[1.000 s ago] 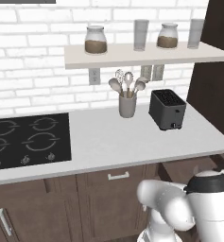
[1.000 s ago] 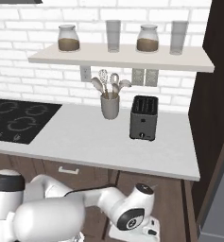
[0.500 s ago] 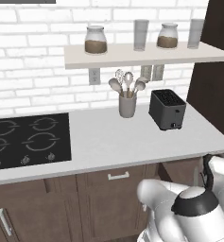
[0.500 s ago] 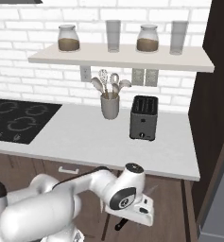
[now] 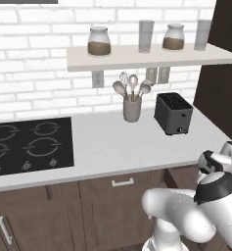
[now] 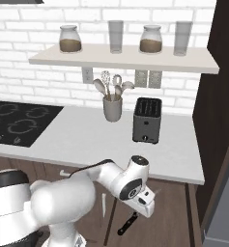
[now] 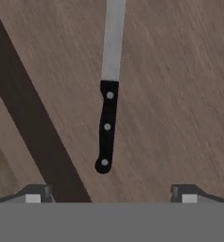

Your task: Pick up the knife from the drawer and place it on the cutting board. Then place the meat from the plate to the cutting board.

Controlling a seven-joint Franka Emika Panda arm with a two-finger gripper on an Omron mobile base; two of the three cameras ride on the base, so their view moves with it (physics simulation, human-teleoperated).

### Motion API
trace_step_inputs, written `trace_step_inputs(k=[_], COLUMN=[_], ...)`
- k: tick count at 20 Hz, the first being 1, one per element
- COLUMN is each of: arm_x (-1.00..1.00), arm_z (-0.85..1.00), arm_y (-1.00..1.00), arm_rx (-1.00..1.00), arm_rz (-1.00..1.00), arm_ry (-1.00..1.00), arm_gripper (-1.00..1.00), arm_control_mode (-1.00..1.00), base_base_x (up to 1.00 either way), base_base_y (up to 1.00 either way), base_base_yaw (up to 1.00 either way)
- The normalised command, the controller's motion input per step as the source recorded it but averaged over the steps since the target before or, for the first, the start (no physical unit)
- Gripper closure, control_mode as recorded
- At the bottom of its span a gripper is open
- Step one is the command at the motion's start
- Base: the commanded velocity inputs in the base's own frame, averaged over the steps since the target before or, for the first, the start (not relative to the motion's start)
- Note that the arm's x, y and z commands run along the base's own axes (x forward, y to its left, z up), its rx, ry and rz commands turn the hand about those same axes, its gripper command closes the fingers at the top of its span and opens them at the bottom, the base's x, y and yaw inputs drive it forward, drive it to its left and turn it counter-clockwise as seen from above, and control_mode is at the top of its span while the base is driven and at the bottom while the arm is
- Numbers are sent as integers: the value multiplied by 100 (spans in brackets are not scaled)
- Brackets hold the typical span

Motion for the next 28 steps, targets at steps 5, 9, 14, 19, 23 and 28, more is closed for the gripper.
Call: trace_step_inputs(k=[5,9,14,19,23,28], arm_x=[50,5,-5,0,0,0], arm_z=[-11,-26,-21,-37,-41,-42], arm_y=[-3,0,0,0,0,0], arm_rx=[4,0,0,0,-1,-1], arm_rz=[-8,0,0,0,0,0], arm_ry=[-6,-9,-5,0,3,0], arm_gripper=[-100,-100,-100,-100,-100,-100], arm_control_mode=[-100,-100,-100,-100,-100,-100], base_base_x=[0,0,0,0,0,0], base_base_y=[0,0,0,0,0,0], base_base_yaw=[0,0,0,0,0,0])
